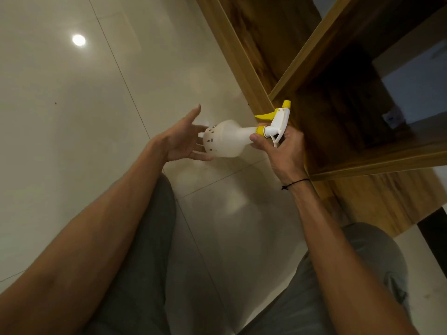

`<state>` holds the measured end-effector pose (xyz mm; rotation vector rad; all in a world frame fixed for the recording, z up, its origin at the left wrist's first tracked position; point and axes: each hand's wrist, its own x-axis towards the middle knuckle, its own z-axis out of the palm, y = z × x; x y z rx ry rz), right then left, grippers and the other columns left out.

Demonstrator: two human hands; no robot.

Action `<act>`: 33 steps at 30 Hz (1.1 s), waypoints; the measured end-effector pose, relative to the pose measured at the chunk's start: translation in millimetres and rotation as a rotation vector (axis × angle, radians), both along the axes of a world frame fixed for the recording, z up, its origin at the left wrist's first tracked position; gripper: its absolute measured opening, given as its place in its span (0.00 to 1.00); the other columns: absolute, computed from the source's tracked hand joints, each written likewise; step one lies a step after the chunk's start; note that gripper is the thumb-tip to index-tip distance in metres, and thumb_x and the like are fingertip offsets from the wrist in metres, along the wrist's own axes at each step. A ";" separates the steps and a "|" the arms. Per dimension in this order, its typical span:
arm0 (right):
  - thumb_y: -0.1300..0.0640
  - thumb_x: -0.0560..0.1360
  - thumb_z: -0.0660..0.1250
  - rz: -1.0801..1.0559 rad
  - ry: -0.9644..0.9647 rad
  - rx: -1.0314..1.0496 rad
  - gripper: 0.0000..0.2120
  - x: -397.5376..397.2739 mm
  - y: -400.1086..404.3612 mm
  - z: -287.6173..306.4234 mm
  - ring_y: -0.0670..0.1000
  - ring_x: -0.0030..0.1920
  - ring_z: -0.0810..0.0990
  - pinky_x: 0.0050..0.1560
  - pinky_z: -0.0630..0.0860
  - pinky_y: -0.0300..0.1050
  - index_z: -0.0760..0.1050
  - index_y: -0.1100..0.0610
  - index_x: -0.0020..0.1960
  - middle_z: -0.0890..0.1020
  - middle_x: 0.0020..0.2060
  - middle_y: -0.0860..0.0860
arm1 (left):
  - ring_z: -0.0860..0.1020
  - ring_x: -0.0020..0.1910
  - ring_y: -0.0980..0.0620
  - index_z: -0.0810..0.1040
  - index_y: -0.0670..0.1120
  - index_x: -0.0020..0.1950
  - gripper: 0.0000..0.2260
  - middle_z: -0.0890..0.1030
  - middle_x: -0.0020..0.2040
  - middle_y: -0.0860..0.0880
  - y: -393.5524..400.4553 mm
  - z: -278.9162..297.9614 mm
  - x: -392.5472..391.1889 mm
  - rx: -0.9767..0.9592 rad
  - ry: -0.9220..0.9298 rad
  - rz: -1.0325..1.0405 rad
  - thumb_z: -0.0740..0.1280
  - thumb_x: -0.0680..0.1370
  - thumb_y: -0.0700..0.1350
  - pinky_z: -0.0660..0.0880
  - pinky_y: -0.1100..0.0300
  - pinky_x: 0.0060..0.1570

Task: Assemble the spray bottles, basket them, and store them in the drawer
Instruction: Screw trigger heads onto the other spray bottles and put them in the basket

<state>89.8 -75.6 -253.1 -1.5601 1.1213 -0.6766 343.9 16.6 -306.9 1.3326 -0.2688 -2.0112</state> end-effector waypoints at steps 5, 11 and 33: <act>0.63 0.72 0.80 0.020 -0.066 -0.030 0.13 -2.7 -4.7 5.1 0.55 0.54 0.86 0.53 0.86 0.46 0.81 0.63 0.54 0.85 0.52 0.61 | 0.87 0.55 0.40 0.72 0.42 0.78 0.41 0.81 0.65 0.34 -2.2 -3.7 -20.7 -0.077 0.210 -0.022 0.62 0.77 0.73 0.87 0.55 0.46; 0.63 0.72 0.80 -0.143 -0.248 0.097 0.18 -11.0 -9.6 4.2 0.60 0.56 0.87 0.50 0.86 0.53 0.80 0.70 0.57 0.86 0.51 0.59 | 0.71 0.76 0.32 0.67 0.56 0.79 0.41 0.66 0.78 0.44 0.6 -10.3 -21.9 -0.403 0.285 0.115 0.83 0.71 0.41 0.80 0.37 0.63; 0.60 0.72 0.80 -0.130 -0.315 0.138 0.10 -16.7 -9.8 8.9 0.58 0.58 0.87 0.50 0.87 0.55 0.84 0.53 0.51 0.88 0.50 0.52 | 0.75 0.72 0.34 0.66 0.51 0.82 0.42 0.69 0.76 0.44 -3.6 -8.9 -28.3 -0.443 0.227 0.163 0.82 0.72 0.45 0.79 0.36 0.64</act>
